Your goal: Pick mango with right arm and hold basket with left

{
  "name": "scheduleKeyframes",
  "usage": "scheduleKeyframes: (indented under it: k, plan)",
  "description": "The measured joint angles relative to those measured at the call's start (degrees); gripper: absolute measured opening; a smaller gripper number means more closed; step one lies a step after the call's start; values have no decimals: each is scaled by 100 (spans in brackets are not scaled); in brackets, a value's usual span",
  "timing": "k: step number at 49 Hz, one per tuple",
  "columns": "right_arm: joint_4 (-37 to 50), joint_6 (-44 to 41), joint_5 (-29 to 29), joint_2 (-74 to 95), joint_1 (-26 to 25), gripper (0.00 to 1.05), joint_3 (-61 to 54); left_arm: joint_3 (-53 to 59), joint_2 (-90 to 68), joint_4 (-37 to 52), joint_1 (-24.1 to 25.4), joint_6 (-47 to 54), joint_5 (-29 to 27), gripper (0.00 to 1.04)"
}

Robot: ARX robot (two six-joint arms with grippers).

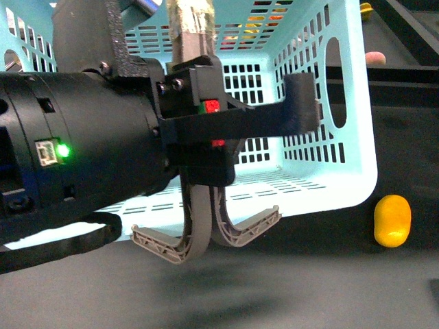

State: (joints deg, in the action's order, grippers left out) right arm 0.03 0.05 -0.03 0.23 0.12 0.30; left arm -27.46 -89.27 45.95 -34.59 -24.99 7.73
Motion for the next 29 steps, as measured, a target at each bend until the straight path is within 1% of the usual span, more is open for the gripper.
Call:
scheduleKeyframes:
  k: [14,29]
  plan:
    - [0,0,0,0,0,96,0,-186,-553,87,-439,337,-15,8]
    - [0,0,0,0,0,96,0,-269,-667,87,-490,396,-79,8]
